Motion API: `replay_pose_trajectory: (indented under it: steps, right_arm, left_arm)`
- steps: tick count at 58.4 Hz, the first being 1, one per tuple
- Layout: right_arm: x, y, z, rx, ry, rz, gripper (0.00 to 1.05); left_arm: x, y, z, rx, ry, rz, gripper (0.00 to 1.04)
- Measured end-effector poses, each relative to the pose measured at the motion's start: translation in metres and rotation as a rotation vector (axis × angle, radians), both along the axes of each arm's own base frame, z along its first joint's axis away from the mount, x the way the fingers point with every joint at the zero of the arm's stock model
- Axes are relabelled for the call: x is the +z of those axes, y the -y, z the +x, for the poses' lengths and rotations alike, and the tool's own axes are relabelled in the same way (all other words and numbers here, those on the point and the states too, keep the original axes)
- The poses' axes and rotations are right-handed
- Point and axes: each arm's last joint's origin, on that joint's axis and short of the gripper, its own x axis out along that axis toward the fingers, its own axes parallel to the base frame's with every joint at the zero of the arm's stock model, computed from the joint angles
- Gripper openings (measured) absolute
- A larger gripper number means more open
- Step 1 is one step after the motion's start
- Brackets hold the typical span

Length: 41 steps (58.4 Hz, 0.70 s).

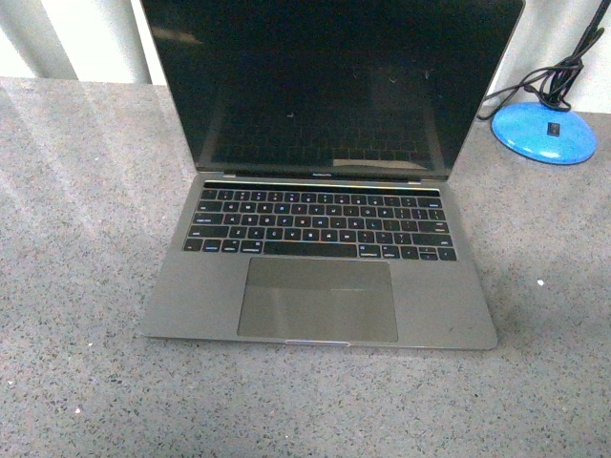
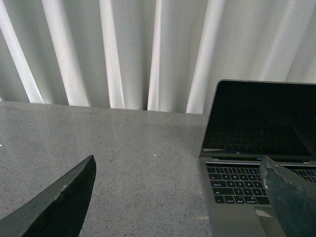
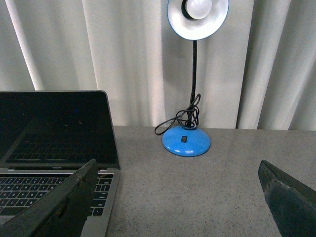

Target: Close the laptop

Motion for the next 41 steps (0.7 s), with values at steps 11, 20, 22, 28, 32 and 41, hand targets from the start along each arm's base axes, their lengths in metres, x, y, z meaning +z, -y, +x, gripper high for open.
replay_pose_trajectory:
  steps: [11, 20, 22, 28, 32, 41]
  right_arm:
    - [0.0000, 0.0000, 0.0000, 0.000, 0.000, 0.000, 0.95]
    - [0.0000, 0.0000, 0.0000, 0.000, 0.000, 0.000, 0.95]
    - [0.0000, 0.0000, 0.0000, 0.000, 0.000, 0.000, 0.95]
    - [0.0000, 0.0000, 0.0000, 0.000, 0.000, 0.000, 0.95]
    - [0.0000, 0.0000, 0.0000, 0.000, 0.000, 0.000, 0.95]
    - [0.0000, 0.0000, 0.0000, 0.000, 0.000, 0.000, 0.95]
  left_arm:
    - [0.0000, 0.0000, 0.0000, 0.000, 0.000, 0.000, 0.98]
    - [0.0000, 0.0000, 0.0000, 0.000, 0.000, 0.000, 0.98]
    - [0.0000, 0.0000, 0.0000, 0.000, 0.000, 0.000, 0.98]
    - [0.0000, 0.0000, 0.0000, 0.000, 0.000, 0.000, 0.98]
    - [0.0000, 0.0000, 0.0000, 0.000, 0.000, 0.000, 0.98]
    - [0.0000, 0.0000, 0.0000, 0.000, 0.000, 0.000, 0.98]
